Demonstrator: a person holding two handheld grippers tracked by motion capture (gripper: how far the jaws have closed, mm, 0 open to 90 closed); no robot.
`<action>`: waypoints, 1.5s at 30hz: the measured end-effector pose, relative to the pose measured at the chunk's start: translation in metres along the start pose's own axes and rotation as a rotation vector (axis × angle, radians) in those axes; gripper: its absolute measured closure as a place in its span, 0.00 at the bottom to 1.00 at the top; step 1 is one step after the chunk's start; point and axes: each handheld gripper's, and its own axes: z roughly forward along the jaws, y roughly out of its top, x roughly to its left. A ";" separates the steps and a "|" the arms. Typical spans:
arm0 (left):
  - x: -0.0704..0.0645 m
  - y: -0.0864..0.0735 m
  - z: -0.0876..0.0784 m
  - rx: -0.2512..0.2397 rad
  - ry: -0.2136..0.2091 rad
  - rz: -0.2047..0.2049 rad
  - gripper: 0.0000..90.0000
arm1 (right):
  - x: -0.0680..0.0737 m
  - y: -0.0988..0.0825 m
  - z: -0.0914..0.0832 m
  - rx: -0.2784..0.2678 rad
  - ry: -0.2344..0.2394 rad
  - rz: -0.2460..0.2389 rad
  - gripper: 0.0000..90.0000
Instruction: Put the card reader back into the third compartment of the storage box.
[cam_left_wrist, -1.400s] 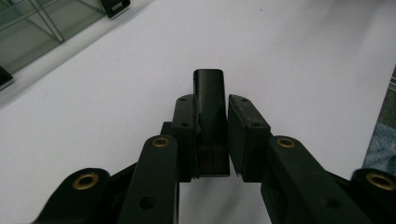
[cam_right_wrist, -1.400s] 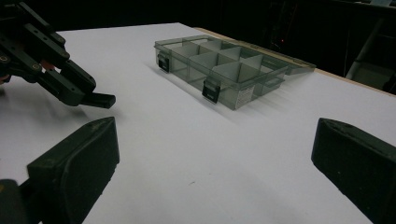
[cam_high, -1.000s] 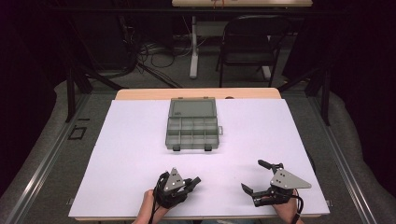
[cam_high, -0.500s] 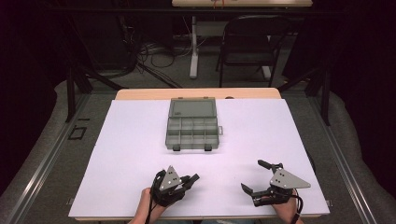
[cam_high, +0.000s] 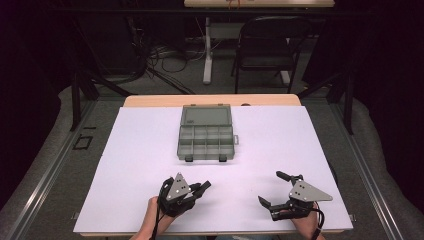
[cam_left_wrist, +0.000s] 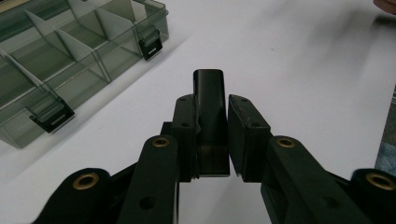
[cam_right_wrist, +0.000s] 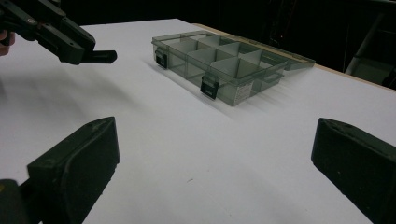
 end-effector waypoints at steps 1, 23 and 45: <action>0.001 0.001 0.000 -0.002 0.000 0.003 0.82 | 0.000 0.000 0.000 -0.001 -0.001 0.000 0.01; 0.019 0.013 0.002 -0.020 -0.020 0.010 0.82 | -0.001 -0.001 0.001 0.000 -0.003 0.005 0.01; 0.035 0.029 0.006 -0.044 -0.021 0.036 0.82 | -0.001 -0.001 0.001 0.002 -0.004 0.001 0.01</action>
